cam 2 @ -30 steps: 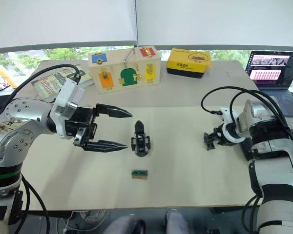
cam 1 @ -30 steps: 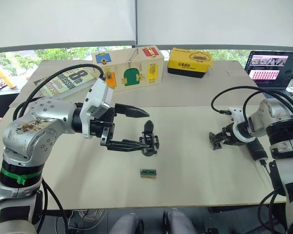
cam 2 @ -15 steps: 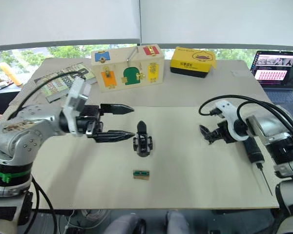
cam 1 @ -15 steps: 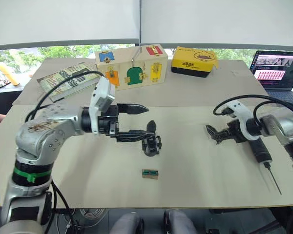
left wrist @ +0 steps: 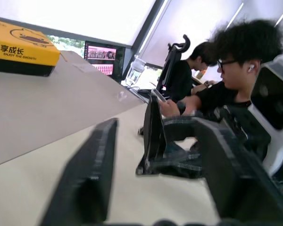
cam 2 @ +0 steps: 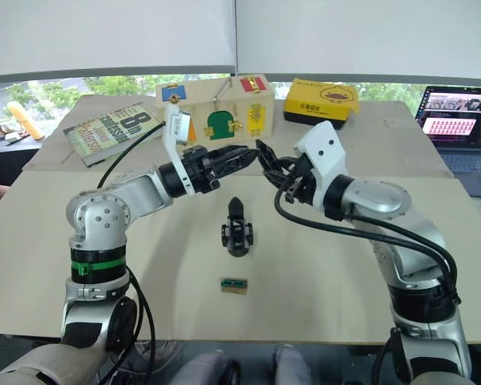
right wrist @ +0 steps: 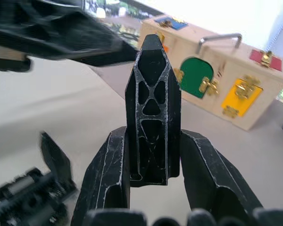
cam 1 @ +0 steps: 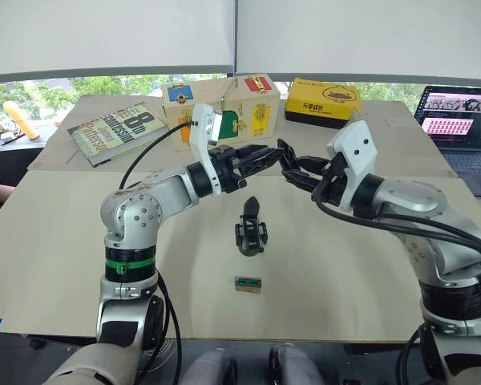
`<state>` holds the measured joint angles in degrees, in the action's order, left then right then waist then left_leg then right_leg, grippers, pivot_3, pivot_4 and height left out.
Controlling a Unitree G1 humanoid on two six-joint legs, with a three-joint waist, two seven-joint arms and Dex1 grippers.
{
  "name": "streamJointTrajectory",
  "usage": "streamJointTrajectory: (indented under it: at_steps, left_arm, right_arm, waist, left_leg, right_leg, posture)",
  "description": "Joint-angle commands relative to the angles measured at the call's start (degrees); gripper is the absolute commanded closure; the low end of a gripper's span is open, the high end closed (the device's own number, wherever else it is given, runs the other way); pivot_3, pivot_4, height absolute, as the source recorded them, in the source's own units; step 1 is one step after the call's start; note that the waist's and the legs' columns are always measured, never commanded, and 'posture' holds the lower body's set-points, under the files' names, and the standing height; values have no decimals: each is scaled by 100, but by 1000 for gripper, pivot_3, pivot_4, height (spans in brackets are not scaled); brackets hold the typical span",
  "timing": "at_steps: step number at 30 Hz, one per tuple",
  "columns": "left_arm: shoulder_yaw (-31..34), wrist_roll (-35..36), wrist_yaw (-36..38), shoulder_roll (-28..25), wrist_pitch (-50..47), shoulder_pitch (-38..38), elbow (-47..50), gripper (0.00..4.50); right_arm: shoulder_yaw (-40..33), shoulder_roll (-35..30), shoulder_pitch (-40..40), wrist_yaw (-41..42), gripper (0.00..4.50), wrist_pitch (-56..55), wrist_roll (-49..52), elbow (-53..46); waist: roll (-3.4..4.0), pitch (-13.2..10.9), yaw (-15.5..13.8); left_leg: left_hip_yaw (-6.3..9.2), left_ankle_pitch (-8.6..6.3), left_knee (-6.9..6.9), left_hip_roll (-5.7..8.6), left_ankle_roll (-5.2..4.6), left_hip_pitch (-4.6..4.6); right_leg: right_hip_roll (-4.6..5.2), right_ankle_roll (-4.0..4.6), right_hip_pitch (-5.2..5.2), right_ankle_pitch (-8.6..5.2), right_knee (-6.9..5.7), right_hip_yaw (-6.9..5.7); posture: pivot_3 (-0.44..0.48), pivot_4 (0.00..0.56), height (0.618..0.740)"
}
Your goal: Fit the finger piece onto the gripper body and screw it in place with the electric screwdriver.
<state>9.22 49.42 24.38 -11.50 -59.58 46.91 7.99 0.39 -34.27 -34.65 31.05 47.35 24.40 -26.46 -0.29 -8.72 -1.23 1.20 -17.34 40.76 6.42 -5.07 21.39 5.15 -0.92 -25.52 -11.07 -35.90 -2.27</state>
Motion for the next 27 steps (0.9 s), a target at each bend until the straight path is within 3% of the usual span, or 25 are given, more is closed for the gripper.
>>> streamJointTrajectory:
  at_steps: [1,10,13,17,24,26,27]
  left_arm:
    - [198,239,-167,64,13,216,98,1870]
    - [199,331,-345,170,64,272,-91,1870]
    - [172,354,-305,199,83,213,-68,2713]
    - [182,338,-413,260,60,175,-124,4484]
    - [125,232,-239,147,192,282,-258,4500]
    - [-29,143,200,-132,220,425,-385,4500]
    - [-132,77,470,-297,279,501,-456,4500]
  right_arm:
    - [-114,99,45,-129,3382,-143,15,-370]
    - [-45,291,94,-217,3382,-141,20,-551]
    - [-66,356,68,-254,3382,-136,34,-547]
    - [-101,420,35,-293,3382,-90,68,-542]
    - [-73,342,46,-278,3382,-189,-8,-645]
    - [-474,494,-136,-265,2313,38,488,-700]
    - [-622,455,-232,-187,1985,161,707,-719]
  waist:
    - [0,0,14]
    - [1,0,53]
    - [1,0,54]
    - [1,0,53]
    - [1,1,56]
    - [1,0,64]
    - [3,0,68]
  left_leg:
    - [0,0,0,0,2,-1]
    - [-1,0,-4,-1,9,-12]
    - [-2,-1,-4,0,10,-13]
    - [-2,-2,-4,0,14,-15]
    - [-1,-3,-6,-1,17,-19]
    - [-2,-3,-6,-1,17,-19]
    - [-2,-2,-7,-1,19,-19]
  right_leg:
    - [-1,0,2,0,1,-1]
    - [-12,2,6,-1,1,-5]
    - [-12,2,7,-1,1,-6]
    - [-24,2,7,-1,0,-7]
    - [-42,3,8,-2,2,-5]
    - [-44,3,7,-2,2,-5]
    - [-47,4,5,-2,1,-3]
  posture:
    - [0,150,740]
    - [0,150,740]
    - [0,150,740]
    - [0,150,740]
    - [0,150,740]
    - [0,150,740]
    - [0,150,740]
